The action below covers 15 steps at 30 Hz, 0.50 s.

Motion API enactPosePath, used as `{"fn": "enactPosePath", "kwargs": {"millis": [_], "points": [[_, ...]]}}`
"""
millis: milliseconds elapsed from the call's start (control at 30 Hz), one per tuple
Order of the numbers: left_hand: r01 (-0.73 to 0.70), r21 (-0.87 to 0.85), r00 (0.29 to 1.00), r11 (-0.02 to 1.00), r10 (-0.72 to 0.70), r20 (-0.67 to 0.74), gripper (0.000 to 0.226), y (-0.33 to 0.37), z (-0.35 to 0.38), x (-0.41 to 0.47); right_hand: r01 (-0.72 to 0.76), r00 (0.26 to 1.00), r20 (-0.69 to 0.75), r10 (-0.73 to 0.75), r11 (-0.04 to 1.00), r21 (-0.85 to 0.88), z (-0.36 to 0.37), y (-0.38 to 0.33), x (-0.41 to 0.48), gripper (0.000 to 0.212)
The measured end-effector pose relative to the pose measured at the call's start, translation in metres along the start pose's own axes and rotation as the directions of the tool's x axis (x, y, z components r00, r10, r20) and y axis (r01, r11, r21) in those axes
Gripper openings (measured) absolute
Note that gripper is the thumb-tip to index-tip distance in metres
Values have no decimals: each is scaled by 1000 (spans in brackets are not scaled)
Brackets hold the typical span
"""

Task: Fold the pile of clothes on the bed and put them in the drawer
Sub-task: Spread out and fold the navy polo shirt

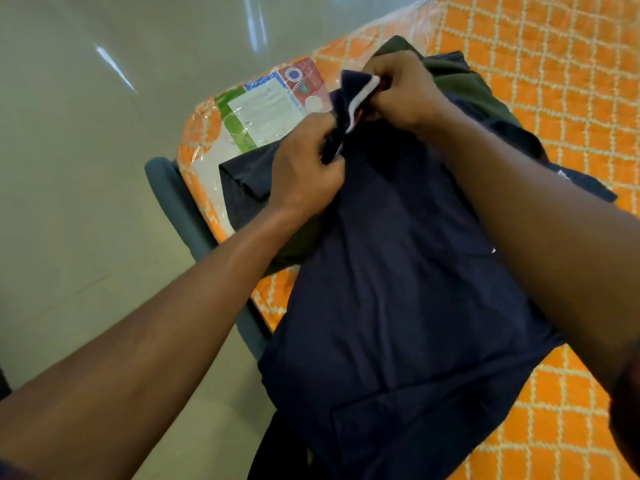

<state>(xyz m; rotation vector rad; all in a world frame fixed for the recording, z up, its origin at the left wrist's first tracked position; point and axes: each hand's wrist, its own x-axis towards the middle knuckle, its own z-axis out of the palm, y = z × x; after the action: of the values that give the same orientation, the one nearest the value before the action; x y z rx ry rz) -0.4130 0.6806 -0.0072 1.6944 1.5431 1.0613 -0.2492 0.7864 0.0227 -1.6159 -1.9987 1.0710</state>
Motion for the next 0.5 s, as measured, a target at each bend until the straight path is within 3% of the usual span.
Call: {"fn": "enactPosePath", "kwargs": {"millis": [67,133,200,300,400,467,500], "points": [[-173,106,977,979,157,147,14,16,7,-6,45,993,-107,-44,999,4,-12,19,-25,20],[-211,131,951,969,173,257,20,20,17,-19,-8,984,-175,-14,993,-122,-20,45,-53,16],[-138,138,960,981,99,261,31,14,25,-39,-113,976,-209,52,950,-291,-23,67,-82,22],[-37,254,988,967,-2,153,46,0,25,-88,-246,923,-373,95,892,-380,-12,67,-118,31],[182,268,975,946,-208,74,53,-11,12,-145,-137,873,-480,-87,901,-412,16,46,-135,31],[294,240,941,925,-325,99,58,-17,2,-174,-27,889,-411,-200,875,-484,35,36,-132,29],[308,240,931,921,-344,124,61,-16,-1,-187,-14,923,-342,-178,870,-492,43,31,-131,28]]}}
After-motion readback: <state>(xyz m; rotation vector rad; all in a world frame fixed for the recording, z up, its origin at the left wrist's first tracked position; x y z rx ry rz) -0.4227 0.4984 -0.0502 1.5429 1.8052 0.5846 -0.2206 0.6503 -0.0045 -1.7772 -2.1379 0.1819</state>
